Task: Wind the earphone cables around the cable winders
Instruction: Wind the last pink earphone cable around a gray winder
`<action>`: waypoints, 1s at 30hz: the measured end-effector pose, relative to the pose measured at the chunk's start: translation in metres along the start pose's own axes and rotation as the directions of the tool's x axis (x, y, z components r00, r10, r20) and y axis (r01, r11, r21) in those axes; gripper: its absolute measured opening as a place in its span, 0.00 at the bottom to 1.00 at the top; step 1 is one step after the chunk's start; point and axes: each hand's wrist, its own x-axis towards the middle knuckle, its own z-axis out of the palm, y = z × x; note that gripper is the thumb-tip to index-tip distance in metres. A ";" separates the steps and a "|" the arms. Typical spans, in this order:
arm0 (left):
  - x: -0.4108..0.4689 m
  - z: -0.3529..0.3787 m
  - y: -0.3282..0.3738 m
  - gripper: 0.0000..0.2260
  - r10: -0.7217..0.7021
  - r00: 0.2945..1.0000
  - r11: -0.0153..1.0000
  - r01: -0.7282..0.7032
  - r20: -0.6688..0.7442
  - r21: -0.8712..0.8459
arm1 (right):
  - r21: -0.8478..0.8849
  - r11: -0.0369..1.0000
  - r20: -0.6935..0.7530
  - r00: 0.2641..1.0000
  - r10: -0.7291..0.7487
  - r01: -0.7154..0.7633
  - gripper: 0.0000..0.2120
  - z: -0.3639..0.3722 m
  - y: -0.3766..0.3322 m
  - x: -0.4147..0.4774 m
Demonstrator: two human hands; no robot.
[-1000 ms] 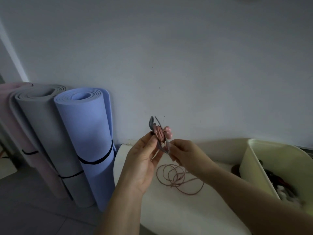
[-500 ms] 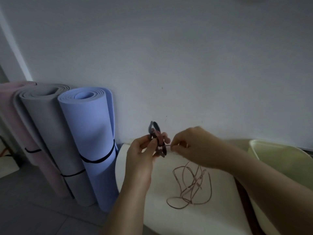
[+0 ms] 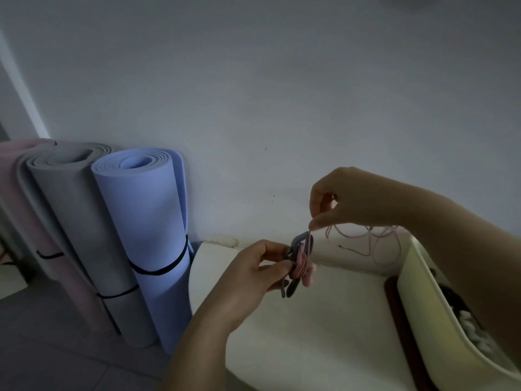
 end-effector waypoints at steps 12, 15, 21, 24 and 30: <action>0.001 -0.006 0.009 0.11 0.133 0.990 0.702 -0.068 0.038 -0.709 | 0.864 0.447 0.212 0.973 0.095 -0.232 0.23 0.089 0.014 0.001; 0.003 -0.011 0.007 0.11 0.101 0.992 0.648 -0.120 -0.071 -0.752 | 0.827 0.500 0.258 0.964 0.069 -0.257 0.16 0.108 0.001 0.001; 0.013 -0.027 -0.001 0.30 0.120 0.966 0.357 -0.256 -0.228 -0.898 | 0.438 0.890 0.132 0.988 0.075 -0.126 0.08 0.127 0.001 0.002; 0.014 -0.035 -0.002 0.31 0.132 0.946 0.274 -0.321 -0.295 -0.907 | 0.373 0.916 0.051 0.989 0.139 -0.148 0.07 0.135 0.016 0.006; 0.011 -0.033 0.003 0.12 0.067 0.923 0.279 -0.381 -0.378 -0.881 | 0.250 0.929 -0.027 0.957 0.290 -0.274 0.16 0.136 0.039 0.017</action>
